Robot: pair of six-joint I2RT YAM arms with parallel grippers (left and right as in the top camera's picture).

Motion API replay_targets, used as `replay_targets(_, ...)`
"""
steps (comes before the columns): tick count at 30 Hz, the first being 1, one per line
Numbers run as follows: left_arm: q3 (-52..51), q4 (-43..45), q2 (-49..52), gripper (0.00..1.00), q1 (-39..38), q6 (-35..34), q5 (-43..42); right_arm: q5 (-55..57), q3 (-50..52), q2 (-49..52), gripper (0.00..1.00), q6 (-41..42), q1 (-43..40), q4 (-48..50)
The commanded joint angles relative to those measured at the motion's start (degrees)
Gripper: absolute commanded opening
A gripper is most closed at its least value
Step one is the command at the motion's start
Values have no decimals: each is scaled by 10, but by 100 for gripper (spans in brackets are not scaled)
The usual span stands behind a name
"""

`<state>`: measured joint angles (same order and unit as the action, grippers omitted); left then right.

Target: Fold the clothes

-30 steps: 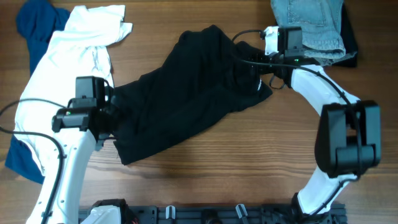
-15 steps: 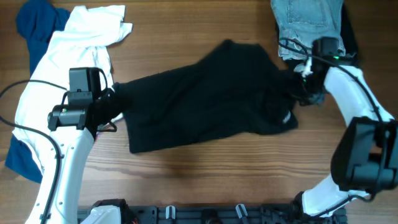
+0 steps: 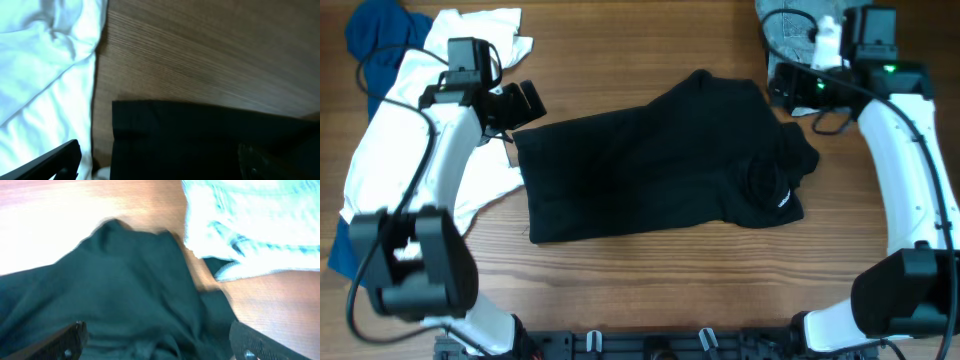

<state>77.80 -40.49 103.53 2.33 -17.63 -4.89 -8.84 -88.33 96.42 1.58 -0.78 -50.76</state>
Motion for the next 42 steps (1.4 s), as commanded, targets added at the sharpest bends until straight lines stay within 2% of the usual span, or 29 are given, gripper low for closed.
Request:
replay_targets(1, 13, 25, 60, 99, 2, 95, -13, -13, -5, -1, 92, -37, 39, 46)
replay_targets(3, 13, 41, 79, 96, 2, 118, -10, -13, -5, -1, 86, -43, 50, 63)
replay_targets(5, 13, 56, 96, 85, 1, 147, 4, -13, -5, 0, 79, -46, 51, 69)
replay_targets(10, 13, 65, 145, 86, 2, 185, 24, -5, -5, 0, 77, -46, 50, 77)
replay_targets(12, 13, 66, 150, 83, 2, 185, 26, -2, -5, 4, 73, -46, 51, 82)
replay_targets(13, 13, 65, 150, 76, 2, 185, 26, -2, -5, 7, 71, -46, 51, 86)
replay_targets(14, 13, 64, 151, 57, 1, 185, 26, -2, -5, 13, 69, -46, 51, 93)
replay_targets(15, 13, 60, 151, 24, 0, 185, 25, -2, -5, 17, 66, -46, 51, 102)
replay_targets(16, 13, 52, 151, 11, -3, 185, 25, -2, -5, 23, 62, -46, 51, 115)
replay_targets(17, 13, 45, 151, 4, -6, 185, 24, -2, -5, 28, 59, -46, 51, 134)
replay_targets(20, 14, 25, 148, 4, -13, 183, 24, -2, -5, 69, 44, -44, 51, 210)
replay_targets(24, 46, -14, 121, 4, -12, 150, 26, -3, -5, 157, 45, -40, 51, 278)
replay_targets(25, 59, -26, 109, 4, -12, 137, 26, -5, -5, 184, 47, -40, 51, 289)
replay_targets(28, 76, -45, 82, 4, -12, 111, 26, -3, -5, 237, 70, -43, 51, 313)
replay_targets(30, 76, -44, 65, 4, -12, 107, 26, 8, -5, 276, 79, -46, 51, 338)
replay_targets(37, 76, -46, 65, 4, -12, 107, 26, 20, -5, 362, 81, -45, 50, 378)
replay_targets(38, 76, -46, 65, 4, -12, 107, 26, 20, -5, 362, 76, -44, 50, 380)
replay_targets(39, 76, -46, 65, 4, -12, 107, 26, 20, -6, 360, 62, -43, 50, 381)
replay_targets(40, 76, -46, 65, 4, -12, 107, 26, 20, -11, 357, 45, -39, 50, 376)
replay_targets(41, 76, -46, 65, 4, -12, 107, 26, 20, -19, 350, 24, -32, 50, 363)
replay_targets(42, 76, -47, 65, 4, -12, 107, 26, 20, -31, 337, 8, -29, 50, 339)
